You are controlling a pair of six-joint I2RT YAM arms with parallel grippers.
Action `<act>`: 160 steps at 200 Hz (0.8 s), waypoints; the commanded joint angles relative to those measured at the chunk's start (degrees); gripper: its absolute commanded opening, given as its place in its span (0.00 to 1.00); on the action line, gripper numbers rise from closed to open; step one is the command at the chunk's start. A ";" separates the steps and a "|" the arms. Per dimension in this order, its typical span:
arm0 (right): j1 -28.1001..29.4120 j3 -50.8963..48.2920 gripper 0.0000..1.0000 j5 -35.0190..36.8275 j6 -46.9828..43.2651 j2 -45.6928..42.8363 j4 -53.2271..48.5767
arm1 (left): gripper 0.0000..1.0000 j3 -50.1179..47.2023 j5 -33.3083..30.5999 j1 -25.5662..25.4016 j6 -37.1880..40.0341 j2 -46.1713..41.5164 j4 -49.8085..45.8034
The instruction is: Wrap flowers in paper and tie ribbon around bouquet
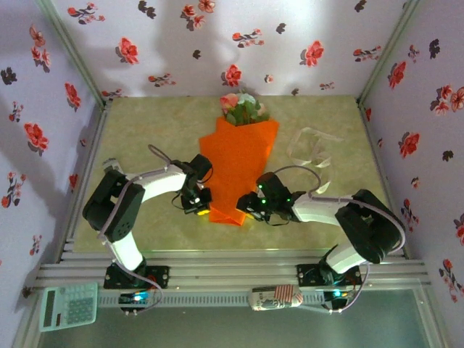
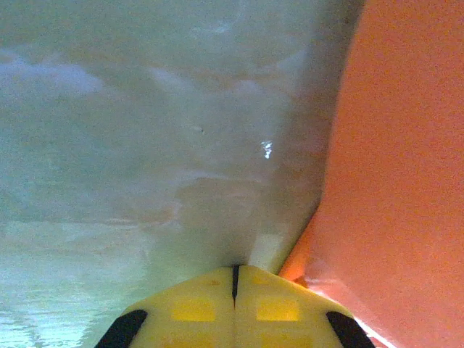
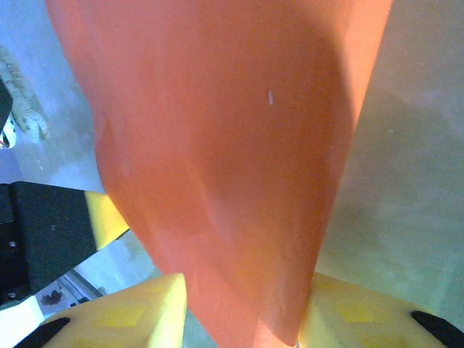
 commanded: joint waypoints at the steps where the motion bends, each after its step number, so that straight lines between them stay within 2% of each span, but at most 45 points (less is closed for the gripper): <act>1: -0.34 -1.21 0.44 -0.93 0.16 0.30 8.16 | 0.00 -5.46 -1.06 -1.52 -1.17 9.90 4.62; 26: -1.17 -2.35 0.40 1.92 -1.56 -0.99 8.90 | 0.00 -5.27 -1.35 -1.45 -0.73 10.81 4.14; 53: -2.53 -2.77 0.33 1.27 -1.78 -0.11 11.07 | 0.00 -5.12 -2.00 -1.41 -0.47 10.83 3.61; 84: -2.62 -1.86 0.06 0.55 -2.16 1.67 10.07 | 0.00 -5.18 -2.36 -1.31 -1.17 6.14 3.19; 97: -2.54 -1.77 0.00 1.17 -2.35 1.48 8.94 | 0.00 -4.65 -3.17 -1.26 -2.07 1.75 1.31; 127: -2.56 -1.63 0.00 2.71 -2.70 0.31 6.83 | 0.00 -2.36 -3.77 -1.47 -3.66 -7.23 -4.67; 136: -2.47 -0.98 0.00 2.93 -3.09 0.01 5.51 | 0.07 -0.79 -4.19 -1.61 -4.01 -10.66 -6.90; 160: -2.23 -0.28 0.00 3.47 -3.25 -0.45 3.97 | 0.14 4.51 -3.19 -1.63 -6.59 -16.28 -12.80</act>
